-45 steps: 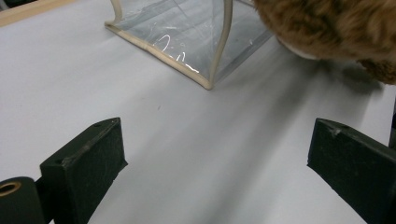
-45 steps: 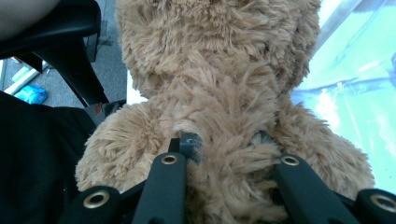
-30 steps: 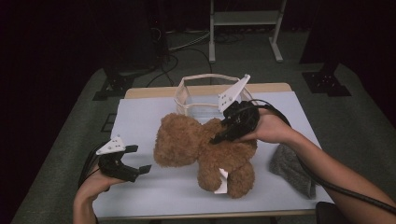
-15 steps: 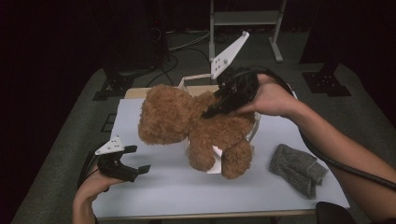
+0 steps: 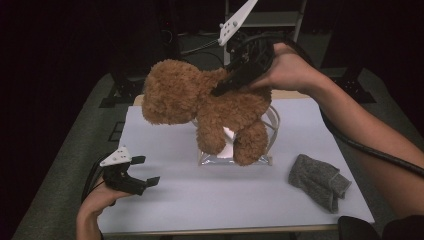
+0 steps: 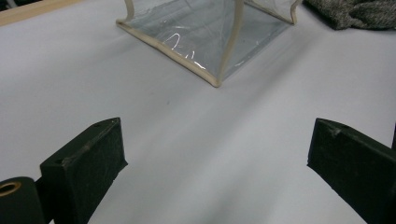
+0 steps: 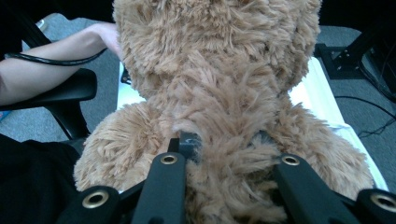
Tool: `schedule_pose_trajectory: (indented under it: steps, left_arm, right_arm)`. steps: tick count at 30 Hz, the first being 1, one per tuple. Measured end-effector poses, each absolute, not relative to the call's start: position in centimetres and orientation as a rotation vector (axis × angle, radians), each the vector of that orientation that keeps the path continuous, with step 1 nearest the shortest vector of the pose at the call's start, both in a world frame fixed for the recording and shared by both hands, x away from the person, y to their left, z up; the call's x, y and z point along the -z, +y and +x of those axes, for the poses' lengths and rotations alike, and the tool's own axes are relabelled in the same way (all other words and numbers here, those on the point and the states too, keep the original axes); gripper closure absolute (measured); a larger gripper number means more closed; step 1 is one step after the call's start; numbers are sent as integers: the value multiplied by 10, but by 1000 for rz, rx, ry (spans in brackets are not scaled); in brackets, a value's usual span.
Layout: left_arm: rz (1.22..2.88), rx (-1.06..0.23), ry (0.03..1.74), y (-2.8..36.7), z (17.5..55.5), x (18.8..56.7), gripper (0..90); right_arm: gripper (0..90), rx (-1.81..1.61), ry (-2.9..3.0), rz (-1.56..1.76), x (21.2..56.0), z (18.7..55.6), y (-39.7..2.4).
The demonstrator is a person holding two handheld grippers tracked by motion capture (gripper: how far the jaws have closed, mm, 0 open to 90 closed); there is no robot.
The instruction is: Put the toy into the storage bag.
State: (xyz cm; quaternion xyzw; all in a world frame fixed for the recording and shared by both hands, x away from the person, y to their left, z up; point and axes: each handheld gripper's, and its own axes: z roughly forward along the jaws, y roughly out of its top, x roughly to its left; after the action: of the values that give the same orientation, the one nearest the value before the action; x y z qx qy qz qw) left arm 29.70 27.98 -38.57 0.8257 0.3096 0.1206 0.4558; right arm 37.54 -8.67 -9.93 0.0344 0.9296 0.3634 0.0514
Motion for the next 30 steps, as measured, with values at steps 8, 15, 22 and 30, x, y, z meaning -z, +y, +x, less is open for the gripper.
schedule_pose_trajectory:
  steps: [8, 15, 22, 30]
  left_arm:
    - [2037, -296, 763, 281, 297, 387, 31]
    - [2036, -288, 772, 281, 299, 389, 31]
    - [2037, -280, 770, 280, 299, 391, 31]
    - [2043, -279, 773, 282, 299, 391, 31]
  right_arm:
    - [734, -1061, 2809, 145, 83, 395, -86]
    - [734, -1061, 2792, 191, 74, 419, -84]
    - [733, -1041, 2801, 231, 76, 449, -77]
    - [733, -1005, 2793, 311, 82, 485, -77]
